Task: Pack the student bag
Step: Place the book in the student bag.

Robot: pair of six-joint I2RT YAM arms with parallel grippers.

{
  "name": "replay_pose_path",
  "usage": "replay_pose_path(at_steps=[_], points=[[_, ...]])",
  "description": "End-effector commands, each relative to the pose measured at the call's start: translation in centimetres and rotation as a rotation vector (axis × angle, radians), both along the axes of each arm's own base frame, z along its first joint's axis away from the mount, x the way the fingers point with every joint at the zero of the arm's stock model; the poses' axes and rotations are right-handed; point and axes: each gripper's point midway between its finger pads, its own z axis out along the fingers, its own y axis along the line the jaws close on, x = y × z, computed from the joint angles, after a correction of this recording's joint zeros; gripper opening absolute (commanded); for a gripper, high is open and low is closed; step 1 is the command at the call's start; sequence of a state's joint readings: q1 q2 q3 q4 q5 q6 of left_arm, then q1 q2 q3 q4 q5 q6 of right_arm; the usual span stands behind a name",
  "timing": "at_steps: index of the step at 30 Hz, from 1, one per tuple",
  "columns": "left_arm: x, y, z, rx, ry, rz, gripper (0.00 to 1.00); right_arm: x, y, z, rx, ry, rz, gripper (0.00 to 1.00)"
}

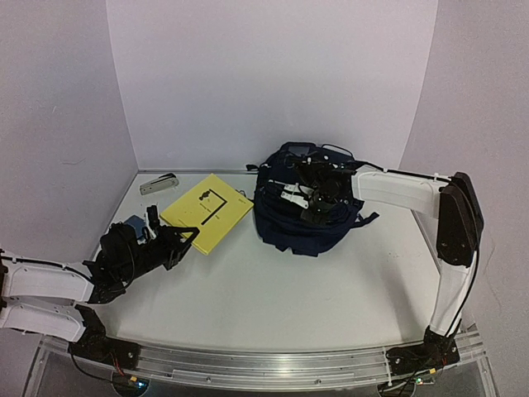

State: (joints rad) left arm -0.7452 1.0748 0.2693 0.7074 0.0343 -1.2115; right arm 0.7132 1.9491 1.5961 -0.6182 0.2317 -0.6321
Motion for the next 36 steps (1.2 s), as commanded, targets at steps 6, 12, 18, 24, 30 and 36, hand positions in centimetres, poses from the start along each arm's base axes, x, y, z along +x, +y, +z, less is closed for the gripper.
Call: replay_pose_path(at_steps=[6,12,18,24,30,36], points=[[-0.1,-0.1,4.7,-0.123,-0.127,-0.012,0.0,1.4,2.0,7.2,0.194,-0.12,-0.029,0.0],[-0.7,-1.5,4.7,-0.113,-0.127,-0.098,0.0,-0.9,5.4,10.8,0.404,-0.052,0.012,0.0],[-1.3,-3.3,5.1,-0.12,-0.127,-0.197,0.0,-2.7,9.3,13.5,0.546,0.005,0.062,0.0],[-1.8,-4.6,6.1,-0.159,-0.154,-0.275,0.0,-3.0,10.8,15.6,0.624,0.026,0.079,0.0],[-1.4,-5.9,6.7,-0.196,-0.164,-0.316,0.0,-4.1,11.2,16.8,0.677,0.058,0.102,0.0],[0.4,-7.3,6.3,-0.266,-0.134,-0.311,0.0,-4.9,11.8,17.3,0.716,0.097,0.12,0.0]])
